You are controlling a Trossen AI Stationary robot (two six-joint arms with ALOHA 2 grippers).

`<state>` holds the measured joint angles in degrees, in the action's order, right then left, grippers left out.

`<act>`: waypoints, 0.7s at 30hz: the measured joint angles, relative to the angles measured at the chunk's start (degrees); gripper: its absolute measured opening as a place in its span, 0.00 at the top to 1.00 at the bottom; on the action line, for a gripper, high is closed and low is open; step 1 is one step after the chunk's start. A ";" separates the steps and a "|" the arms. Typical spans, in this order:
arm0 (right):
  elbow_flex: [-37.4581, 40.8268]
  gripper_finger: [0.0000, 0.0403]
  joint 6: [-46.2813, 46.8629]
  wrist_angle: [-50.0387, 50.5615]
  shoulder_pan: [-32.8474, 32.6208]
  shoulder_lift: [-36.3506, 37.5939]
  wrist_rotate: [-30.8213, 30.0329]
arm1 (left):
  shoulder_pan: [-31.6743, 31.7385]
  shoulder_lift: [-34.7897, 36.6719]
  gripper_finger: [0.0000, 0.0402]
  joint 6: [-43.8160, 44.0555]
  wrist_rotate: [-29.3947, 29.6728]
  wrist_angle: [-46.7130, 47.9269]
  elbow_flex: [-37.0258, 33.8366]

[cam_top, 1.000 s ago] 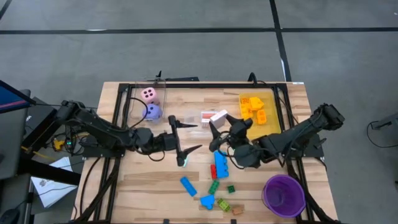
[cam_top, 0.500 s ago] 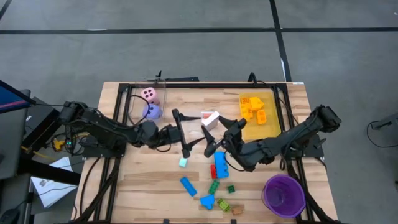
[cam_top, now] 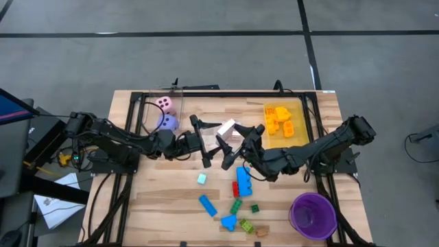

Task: Pick & Place Toys
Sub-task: Put the pink deck of cards into the bottom transparent bin

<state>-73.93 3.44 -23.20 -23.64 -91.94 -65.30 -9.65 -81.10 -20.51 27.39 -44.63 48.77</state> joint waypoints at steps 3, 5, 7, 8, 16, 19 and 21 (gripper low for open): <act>0.00 0.21 0.02 -0.19 -0.02 0.05 -0.11 | 0.10 -0.02 0.22 0.00 -0.35 -0.90 -0.04; -0.02 0.21 0.04 -0.26 -0.02 0.09 -0.04 | -0.04 -0.02 0.27 0.00 -0.26 -1.79 -0.04; -0.02 0.21 0.07 -0.22 0.31 0.11 0.14 | -0.06 -0.02 0.34 0.07 0.02 -2.75 -0.04; -0.02 0.21 0.09 -0.13 0.37 0.09 0.22 | -0.07 -0.02 0.37 0.29 0.13 -3.16 -0.04; -0.04 0.21 0.46 -0.23 0.53 0.11 -0.11 | -0.03 -0.02 0.76 2.40 -1.39 -4.47 -0.04; -0.04 0.21 -0.40 0.18 0.44 0.18 -0.17 | 0.04 0.11 0.86 3.10 -1.41 -4.97 -0.04; -0.04 0.21 -1.12 0.24 0.05 0.20 -0.04 | -0.07 0.11 0.86 3.08 -1.82 -5.05 -0.04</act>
<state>-73.97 2.32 -22.96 -23.59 -91.74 -65.34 -9.72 -80.99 -17.43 25.58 -49.68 48.73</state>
